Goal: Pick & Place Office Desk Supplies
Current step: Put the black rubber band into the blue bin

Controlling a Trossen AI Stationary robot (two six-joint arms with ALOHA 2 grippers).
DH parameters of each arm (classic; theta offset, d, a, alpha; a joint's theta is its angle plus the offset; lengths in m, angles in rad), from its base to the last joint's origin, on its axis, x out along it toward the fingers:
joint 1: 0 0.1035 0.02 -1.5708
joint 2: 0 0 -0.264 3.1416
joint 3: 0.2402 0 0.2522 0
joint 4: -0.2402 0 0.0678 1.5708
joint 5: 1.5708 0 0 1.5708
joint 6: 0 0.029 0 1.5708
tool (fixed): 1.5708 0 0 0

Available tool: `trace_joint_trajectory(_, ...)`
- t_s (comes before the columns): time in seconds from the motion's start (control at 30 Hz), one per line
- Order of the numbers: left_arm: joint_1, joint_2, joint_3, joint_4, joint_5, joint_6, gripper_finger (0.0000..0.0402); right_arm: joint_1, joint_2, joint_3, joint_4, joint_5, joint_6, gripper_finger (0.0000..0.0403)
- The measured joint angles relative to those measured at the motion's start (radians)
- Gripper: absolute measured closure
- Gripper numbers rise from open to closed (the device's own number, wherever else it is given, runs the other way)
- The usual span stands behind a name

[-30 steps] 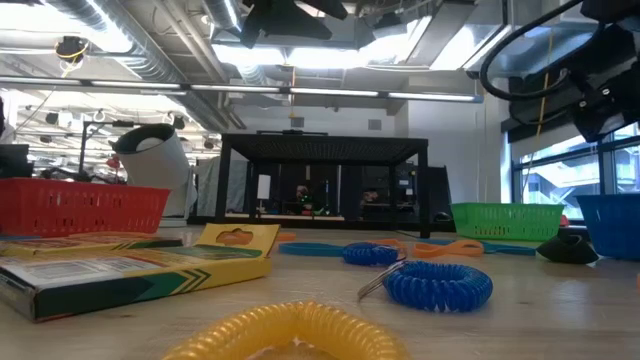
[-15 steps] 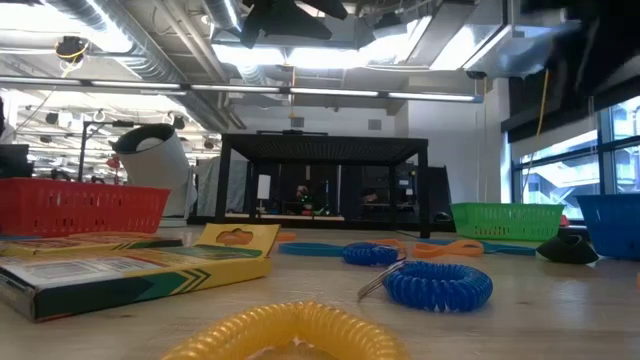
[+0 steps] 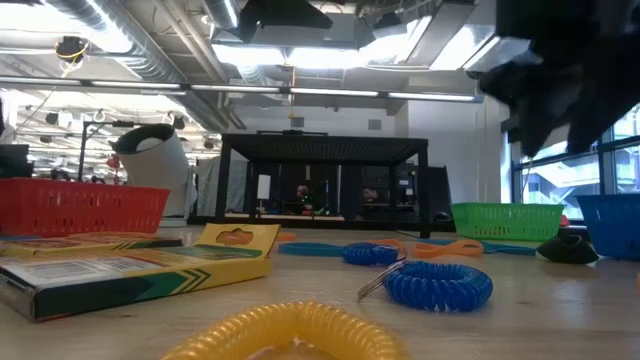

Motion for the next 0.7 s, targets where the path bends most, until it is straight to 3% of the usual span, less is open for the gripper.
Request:
trace_joint_trajectory(0.3,-0.018,0.000,0.000,-0.010,-0.003,-0.055,0.0237,-0.037,0.206,-0.001,0.025,-0.091,-0.169,0.0203)
trace_joint_trajectory(0.4,-0.019,0.000,0.000,-0.016,-0.003,-0.058,0.0237,-0.037,0.260,-0.001,0.028,-0.073,-0.192,0.0203)
trace_joint_trajectory(0.7,-0.024,0.000,0.000,-0.028,-0.004,-0.058,0.0237,-0.037,0.308,0.003,0.027,-0.065,-0.196,0.0225)
